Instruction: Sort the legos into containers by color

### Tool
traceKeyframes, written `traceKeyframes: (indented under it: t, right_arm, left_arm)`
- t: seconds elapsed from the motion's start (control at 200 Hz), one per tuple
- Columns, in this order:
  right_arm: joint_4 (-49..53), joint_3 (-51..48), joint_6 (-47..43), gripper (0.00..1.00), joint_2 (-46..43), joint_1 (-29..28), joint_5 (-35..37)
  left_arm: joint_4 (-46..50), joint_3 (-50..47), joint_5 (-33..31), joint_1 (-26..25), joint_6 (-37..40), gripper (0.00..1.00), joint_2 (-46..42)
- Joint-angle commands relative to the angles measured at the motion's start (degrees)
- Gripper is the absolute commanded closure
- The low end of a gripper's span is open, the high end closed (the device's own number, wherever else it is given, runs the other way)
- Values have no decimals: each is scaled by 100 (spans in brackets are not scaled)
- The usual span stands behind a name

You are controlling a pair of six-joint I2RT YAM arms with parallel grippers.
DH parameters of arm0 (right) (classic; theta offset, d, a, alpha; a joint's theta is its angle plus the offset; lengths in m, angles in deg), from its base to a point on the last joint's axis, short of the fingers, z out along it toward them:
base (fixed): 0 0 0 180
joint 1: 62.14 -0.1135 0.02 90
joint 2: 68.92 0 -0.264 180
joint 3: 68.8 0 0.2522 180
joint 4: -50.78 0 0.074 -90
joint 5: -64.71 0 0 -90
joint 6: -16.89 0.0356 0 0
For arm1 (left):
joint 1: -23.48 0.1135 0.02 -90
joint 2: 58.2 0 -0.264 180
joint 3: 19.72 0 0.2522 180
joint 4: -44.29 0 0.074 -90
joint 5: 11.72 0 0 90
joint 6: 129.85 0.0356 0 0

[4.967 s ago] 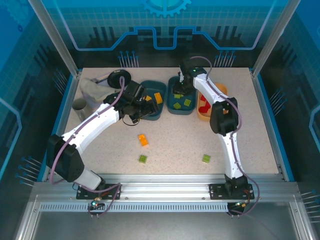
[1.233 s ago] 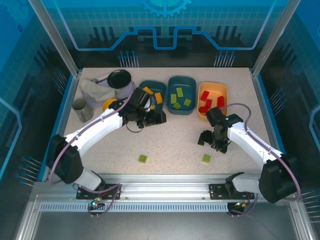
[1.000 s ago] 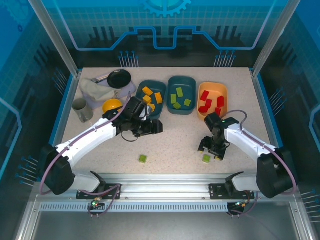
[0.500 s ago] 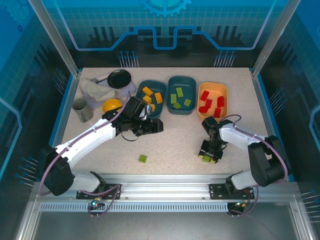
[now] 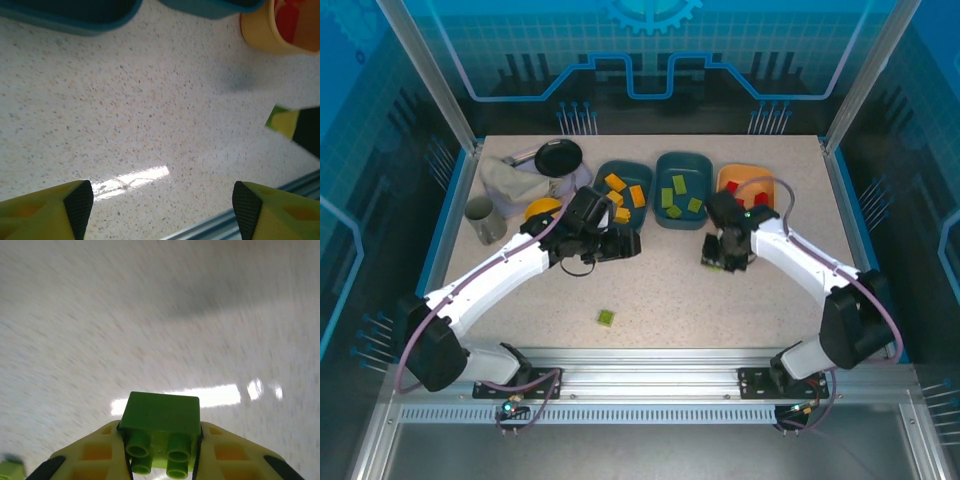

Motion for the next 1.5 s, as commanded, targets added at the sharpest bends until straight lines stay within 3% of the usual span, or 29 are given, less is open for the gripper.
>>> traceKeyframes:
  t: [0.0, 0.275, 0.41, 0.64, 0.85, 0.995, 1.11, 1.35, 1.495]
  right_arm:
    - [35, 1086, -699, 80, 869, 8, 518]
    - [315, 4178, -1557, 80, 3297, 248, 1084]
    - [523, 5515, -1649, 80, 4288, 451, 933]
    - [953, 7197, -1691, 79, 5590, 697, 1021]
    - [1070, 7899, -1654, 74, 6188, 808, 1084]
    - [1098, 7865, -1543, 67, 6186, 821, 1208]
    - [1192, 7843, -1470, 63, 6161, 823, 1298]
    - [1210, 7555, -1448, 41, 5773, 725, 1474]
    - [955, 7279, -1648, 40, 5285, 516, 1364]
  left_arm:
    - [384, 225, -603, 4, -115, 23, -50]
    - [393, 287, -690, 184, -287, 23, 39]
    - [391, 219, -722, 282, -376, 23, -21]
    - [409, 60, -802, 370, -507, 22, -183]
    - [514, -2, -875, 425, -520, 22, -291]
    - [415, -68, -783, 468, -482, 22, -364]
    - [-20, -151, -345, 482, -355, 22, -436]
    - [-781, -214, 610, 602, -517, 22, -418]
    - [-872, -282, 851, 830, -682, 22, -566]
